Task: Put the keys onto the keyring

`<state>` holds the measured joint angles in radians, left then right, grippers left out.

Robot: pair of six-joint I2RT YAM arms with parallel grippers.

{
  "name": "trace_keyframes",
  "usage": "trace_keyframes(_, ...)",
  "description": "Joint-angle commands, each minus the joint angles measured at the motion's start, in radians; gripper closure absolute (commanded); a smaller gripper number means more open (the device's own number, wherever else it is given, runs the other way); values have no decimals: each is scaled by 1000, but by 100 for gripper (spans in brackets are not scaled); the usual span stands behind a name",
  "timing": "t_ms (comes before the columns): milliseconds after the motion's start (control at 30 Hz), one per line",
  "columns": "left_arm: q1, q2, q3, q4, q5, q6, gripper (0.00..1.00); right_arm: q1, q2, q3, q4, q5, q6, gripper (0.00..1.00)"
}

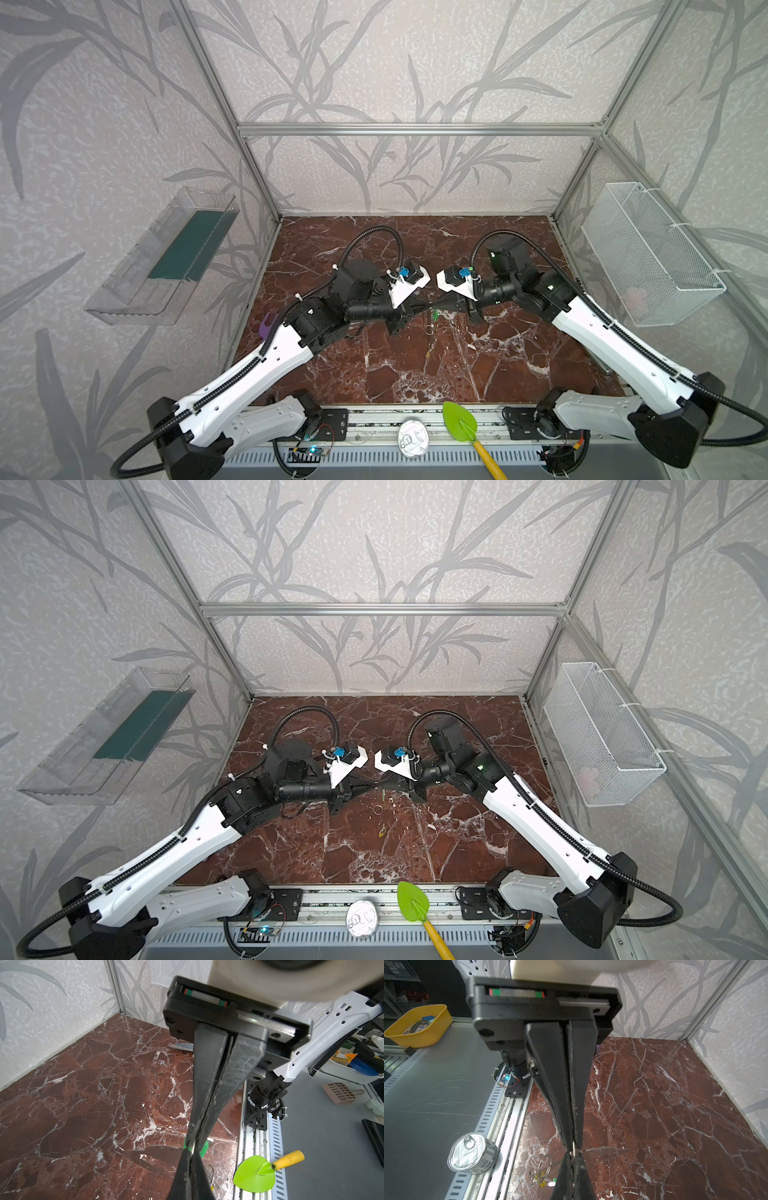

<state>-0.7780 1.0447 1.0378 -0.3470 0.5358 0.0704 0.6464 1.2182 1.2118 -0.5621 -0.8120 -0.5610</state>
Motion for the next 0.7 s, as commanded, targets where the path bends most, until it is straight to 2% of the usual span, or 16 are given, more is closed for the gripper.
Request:
trace_keyframes(0,-3,-15,-60,166,-35,-53,100,9,-36,-28,127,-24,77,100)
trace_keyframes(33,-4,-25,-84,212,-42,-68,100,10,-43,-43,149,-11,98,100)
trace_keyframes(167,-3,-68,-163,356,-68,-110,100,10,-84,-108,239,59,190,80)
trace_keyframes(300,-3,-101,-207,421,-84,-131,100,9,-159,-201,343,149,284,69)
trace_keyframes(533,-4,-102,-211,433,-67,-139,100,9,-250,-290,432,213,388,69)
trace_keyframes(667,-4,-98,-210,439,-54,-144,100,10,-248,-304,471,188,422,76)
